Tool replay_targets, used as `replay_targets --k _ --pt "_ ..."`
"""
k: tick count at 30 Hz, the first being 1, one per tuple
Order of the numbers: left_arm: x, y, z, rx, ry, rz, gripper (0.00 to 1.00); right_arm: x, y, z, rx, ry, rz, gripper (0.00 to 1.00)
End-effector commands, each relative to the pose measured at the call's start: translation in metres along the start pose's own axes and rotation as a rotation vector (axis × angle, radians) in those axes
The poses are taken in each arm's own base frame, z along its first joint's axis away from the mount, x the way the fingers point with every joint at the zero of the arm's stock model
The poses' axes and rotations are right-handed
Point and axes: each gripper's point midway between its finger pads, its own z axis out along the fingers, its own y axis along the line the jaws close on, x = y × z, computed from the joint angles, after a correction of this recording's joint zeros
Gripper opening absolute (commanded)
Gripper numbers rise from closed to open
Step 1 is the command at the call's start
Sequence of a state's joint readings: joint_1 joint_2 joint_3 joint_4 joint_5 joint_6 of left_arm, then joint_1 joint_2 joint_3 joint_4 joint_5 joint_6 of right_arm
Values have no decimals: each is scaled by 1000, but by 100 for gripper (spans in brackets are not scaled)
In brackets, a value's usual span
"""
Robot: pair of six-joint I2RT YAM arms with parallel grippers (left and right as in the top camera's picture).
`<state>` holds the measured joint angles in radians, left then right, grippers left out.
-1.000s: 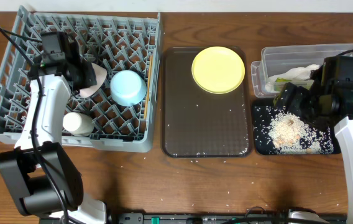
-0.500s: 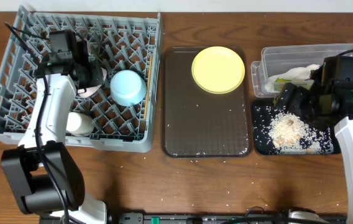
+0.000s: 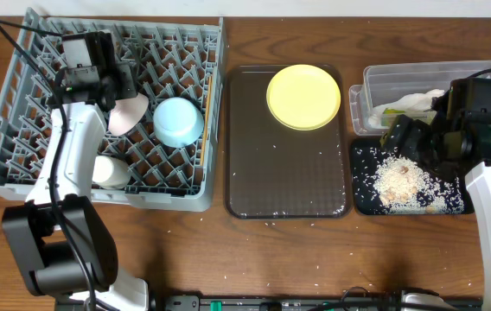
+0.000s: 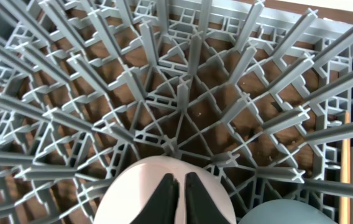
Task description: Sort waste into correct bins and load items into the dishwasher
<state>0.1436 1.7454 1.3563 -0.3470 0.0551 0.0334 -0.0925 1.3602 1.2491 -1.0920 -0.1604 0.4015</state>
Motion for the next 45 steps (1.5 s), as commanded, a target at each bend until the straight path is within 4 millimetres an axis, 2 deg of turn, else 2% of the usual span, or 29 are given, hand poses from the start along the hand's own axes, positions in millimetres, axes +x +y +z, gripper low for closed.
replay_targets --k 1,5,11,14,20,28,32,39,45 --pt "9 -3 16 22 26 18 8 -4 1 -6 -8 -21 -8 99" --pt "13 -5 26 33 36 17 8 -4 1 -6 -8 -21 -8 99" --pt "23 -20 42 119 61 15 8 -4 1 -6 -8 -21 -8 99" --pt "29 -19 44 117 85 25 7 -4 1 -6 -8 -21 -8 99" --pt "37 -16 31 101 127 60 8 -4 1 -6 -8 -21 -8 99" --pt "34 -12 4 75 132 62 8 -4 1 -6 -8 -21 -8 99" --pt "38 -1 1 14 153 65 8 -4 1 -6 -8 -21 -8 99" --pt "42 0 -15 7 172 22 7 -4 1 -6 -8 -21 -8 99" --pt "62 -3 -15 11 251 2 7 -4 1 -6 -8 -22 -8 99"
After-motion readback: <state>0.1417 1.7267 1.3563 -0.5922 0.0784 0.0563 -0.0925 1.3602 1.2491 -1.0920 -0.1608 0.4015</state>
